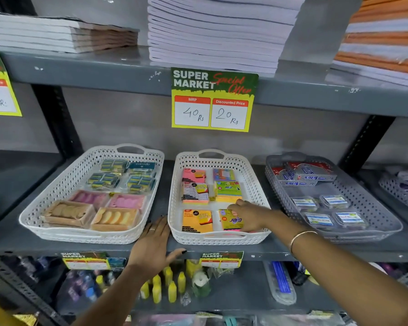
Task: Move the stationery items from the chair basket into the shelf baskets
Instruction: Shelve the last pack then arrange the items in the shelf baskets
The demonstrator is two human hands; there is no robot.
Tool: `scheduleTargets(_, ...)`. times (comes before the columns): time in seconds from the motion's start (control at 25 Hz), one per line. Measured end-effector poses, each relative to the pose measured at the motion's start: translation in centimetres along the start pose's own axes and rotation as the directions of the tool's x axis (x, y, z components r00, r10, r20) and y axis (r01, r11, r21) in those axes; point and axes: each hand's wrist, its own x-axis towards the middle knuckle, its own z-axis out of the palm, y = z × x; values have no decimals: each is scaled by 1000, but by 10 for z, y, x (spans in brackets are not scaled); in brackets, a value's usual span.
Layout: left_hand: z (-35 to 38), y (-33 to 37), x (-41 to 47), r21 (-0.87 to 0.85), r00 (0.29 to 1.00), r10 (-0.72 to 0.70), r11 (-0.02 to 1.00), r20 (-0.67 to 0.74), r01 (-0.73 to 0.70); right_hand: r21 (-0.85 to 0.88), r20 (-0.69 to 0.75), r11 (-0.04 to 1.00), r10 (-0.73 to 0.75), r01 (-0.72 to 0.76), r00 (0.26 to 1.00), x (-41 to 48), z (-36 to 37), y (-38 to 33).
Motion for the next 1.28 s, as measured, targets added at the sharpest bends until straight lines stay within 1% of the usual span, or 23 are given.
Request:
scheduleTargets(0.12, -3, -2, 1, 23, 1000, 18, 1000, 25, -18, 29, 2, 1000, 7, -7, 1000, 2, 1, -1)
scheduleTargets(0.2, -2, -3, 2, -48, 998, 46, 998, 38, -44, 29, 17, 999, 15, -16, 1000, 2, 2, -1)
scheduleTargets(0.28, -4, -3, -7, -190, 997, 64, 979, -32, -69, 22, 22, 999, 23, -24, 999, 3, 1, -1)
scheduleTargets(0.32, -7, -2, -15, -248, 993, 77, 964, -91, -98, 24, 24, 999, 24, -25, 999, 3, 1, -1)
scheduleTargets(0.36, -13, 1, -24, -289, 979, 91, 947, -183, -142, 24, 22, 1000, 20, -21, 1000, 3, 0, -1)
scheduleTargets(0.44, -29, 13, -30, -323, 927, 128, 913, -352, -249, 25, 16, 1000, 12, -12, 1000, 3, -1, -1)
scheduleTargets(0.48, -41, 22, -19, -344, 910, 137, 895, -392, -283, 27, 17, 1000, 8, -8, 1000, 2, -2, 0)
scheduleTargets(0.52, -52, 30, -2, -354, 904, 140, 887, -403, -296, 25, 18, 1000, 4, -4, 1000, 3, -3, 0)
scheduleTargets(0.56, -61, 39, 20, -364, 918, 139, 888, -372, -282, 20, 17, 1000, -3, 2, 1000, 3, -3, 0)
scheduleTargets(0.6, -68, 46, 43, -373, 951, 140, 896, -275, -240, 15, 15, 1000, -10, 9, 1000, 3, -4, 0)
scheduleTargets(0.64, -72, 50, 64, -362, 981, 156, 913, -112, -187, 16, 9, 1000, -16, 16, 1000, 2, -4, 0)
scheduleTargets(0.68, -68, 50, 82, -290, 982, 172, 946, 77, -143, 26, 4, 999, -18, 18, 1000, 2, -4, 1)
scheduleTargets(0.72, -60, 48, 95, -169, 952, 178, 976, 250, -138, 44, 1, 999, -19, 19, 1000, 2, -4, 1)
scheduleTargets(0.76, -52, 47, 103, -54, 912, 180, 984, 370, -172, 57, -1, 998, -20, 20, 1000, 2, -3, 2)
scheduleTargets(0.8, -44, 46, 109, 24, 879, 182, 976, 441, -215, 65, -4, 998, -24, 24, 1000, 2, -2, 2)
scheduleTargets(0.84, -38, 46, 112, 65, 858, 184, 967, 480, -244, 71, -6, 997, -28, 28, 1000, 2, -2, 2)
scheduleTargets(0.92, -31, 47, 115, 68, 840, 185, 965, 510, -254, 80, -8, 996, -36, 36, 999, 2, 0, 2)
scheduleTargets(1.12, -32, 45, 116, 12, 837, 204, 970, 507, -244, 113, -8, 993, -39, 40, 999, 2, 3, 7)
scheduleTargets(1.28, -33, 46, 112, 21, 851, 190, 973, 489, -229, 105, 24, 994, -12, 9, 1000, 1, 2, 5)
